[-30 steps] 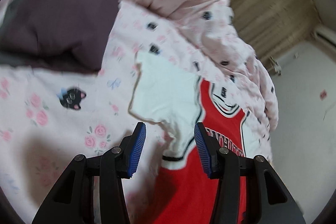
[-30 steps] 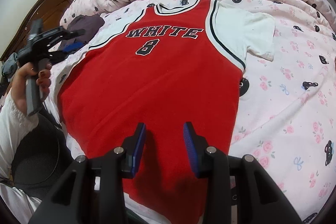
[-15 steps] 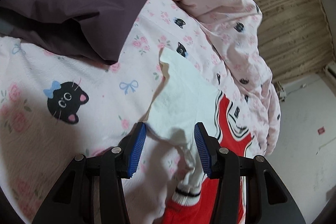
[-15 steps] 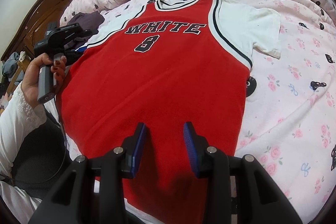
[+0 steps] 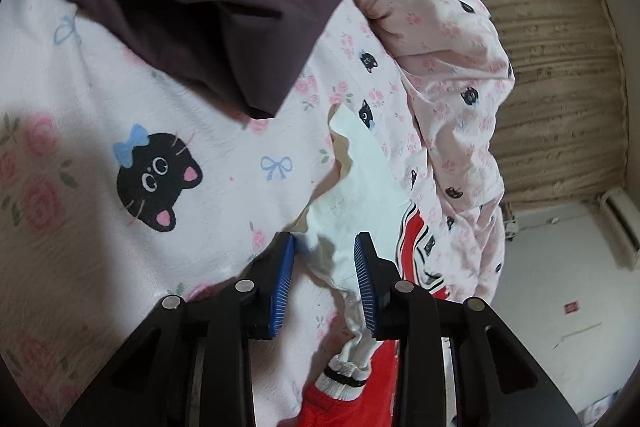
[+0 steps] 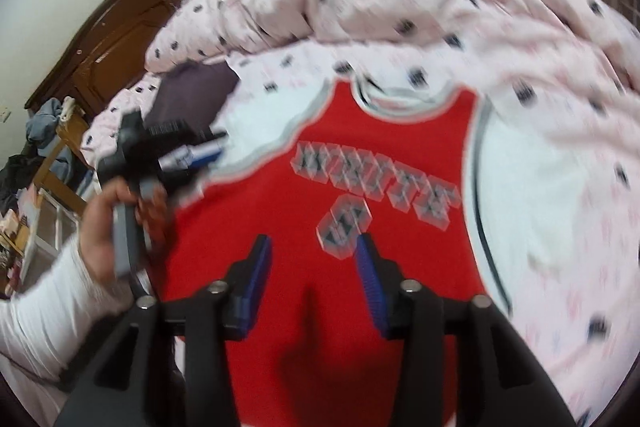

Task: Fold clothes

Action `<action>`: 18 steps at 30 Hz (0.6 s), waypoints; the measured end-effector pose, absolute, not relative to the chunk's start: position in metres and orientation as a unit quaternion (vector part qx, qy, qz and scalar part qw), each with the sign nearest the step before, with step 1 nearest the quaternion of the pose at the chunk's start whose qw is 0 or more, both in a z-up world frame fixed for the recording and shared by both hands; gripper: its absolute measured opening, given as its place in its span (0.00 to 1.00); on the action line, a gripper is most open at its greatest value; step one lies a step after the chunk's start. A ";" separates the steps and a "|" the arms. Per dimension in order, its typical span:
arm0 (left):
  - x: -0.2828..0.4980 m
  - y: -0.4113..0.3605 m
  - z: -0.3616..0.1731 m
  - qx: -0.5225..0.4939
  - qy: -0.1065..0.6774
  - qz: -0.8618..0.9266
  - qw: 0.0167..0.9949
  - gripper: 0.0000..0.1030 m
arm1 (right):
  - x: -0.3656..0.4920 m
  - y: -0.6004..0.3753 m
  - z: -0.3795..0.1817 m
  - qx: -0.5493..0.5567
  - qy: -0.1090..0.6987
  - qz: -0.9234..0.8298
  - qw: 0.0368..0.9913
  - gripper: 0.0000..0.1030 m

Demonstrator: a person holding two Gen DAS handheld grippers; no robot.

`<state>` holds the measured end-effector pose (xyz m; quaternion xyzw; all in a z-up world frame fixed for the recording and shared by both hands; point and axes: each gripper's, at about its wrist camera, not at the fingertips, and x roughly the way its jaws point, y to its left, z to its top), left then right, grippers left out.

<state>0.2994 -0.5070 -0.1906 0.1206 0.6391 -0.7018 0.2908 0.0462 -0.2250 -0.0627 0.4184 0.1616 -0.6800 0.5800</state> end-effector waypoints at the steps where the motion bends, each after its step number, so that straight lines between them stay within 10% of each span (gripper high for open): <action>1: 0.299 -0.508 -0.191 0.121 0.640 -0.700 0.291 0.26 | 0.047 -0.237 -0.057 0.416 0.162 -0.675 0.587 0.47; 6: 0.297 -0.507 -0.189 0.126 0.631 -0.705 0.297 0.22 | 0.050 -0.301 -0.043 0.416 0.186 -0.655 0.602 0.47; 8: 0.296 -0.507 -0.190 0.130 0.628 -0.708 0.297 0.05 | 0.048 -0.326 -0.046 0.431 0.199 -0.647 0.597 0.47; 18: 0.286 -0.495 -0.164 0.128 0.561 -0.760 0.302 0.02 | 0.036 -0.434 -0.056 0.518 0.194 -0.601 0.577 0.47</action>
